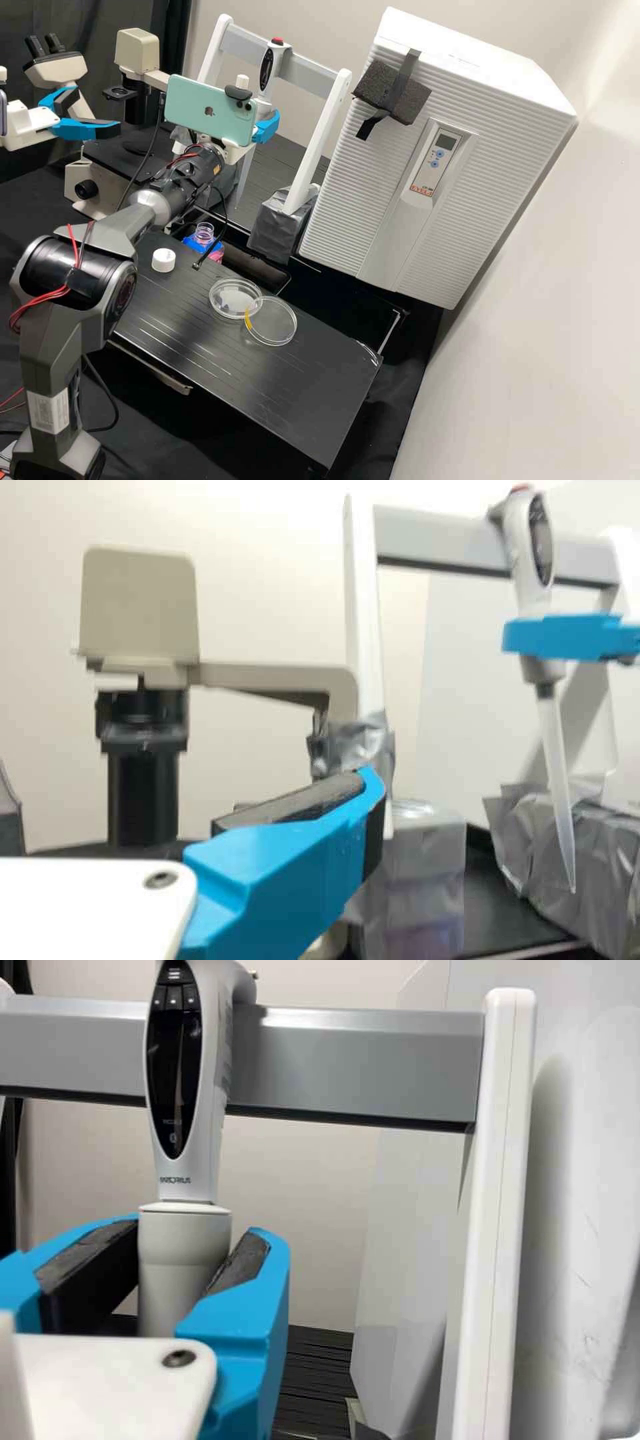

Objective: Use the pipette

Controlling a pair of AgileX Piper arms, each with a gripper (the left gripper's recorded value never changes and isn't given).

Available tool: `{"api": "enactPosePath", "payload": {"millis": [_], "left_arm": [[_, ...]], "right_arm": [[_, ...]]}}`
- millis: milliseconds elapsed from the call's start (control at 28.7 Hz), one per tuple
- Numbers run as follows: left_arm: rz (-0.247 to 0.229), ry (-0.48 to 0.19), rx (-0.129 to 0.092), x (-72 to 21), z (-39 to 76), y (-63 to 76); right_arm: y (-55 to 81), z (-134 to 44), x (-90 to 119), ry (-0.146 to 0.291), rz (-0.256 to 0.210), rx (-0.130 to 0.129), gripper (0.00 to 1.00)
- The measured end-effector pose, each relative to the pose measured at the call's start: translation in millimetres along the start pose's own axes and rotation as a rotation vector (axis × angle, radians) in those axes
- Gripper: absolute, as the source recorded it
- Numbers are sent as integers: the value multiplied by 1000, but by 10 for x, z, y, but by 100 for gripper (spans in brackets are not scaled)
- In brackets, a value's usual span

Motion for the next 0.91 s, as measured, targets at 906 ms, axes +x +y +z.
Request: {"api": "enactPosePath", "payload": {"millis": [906], "left_arm": [[49,-36,-8,86,63,150]], "right_arm": [[164,-142,8,4,-26,47,0]]}}
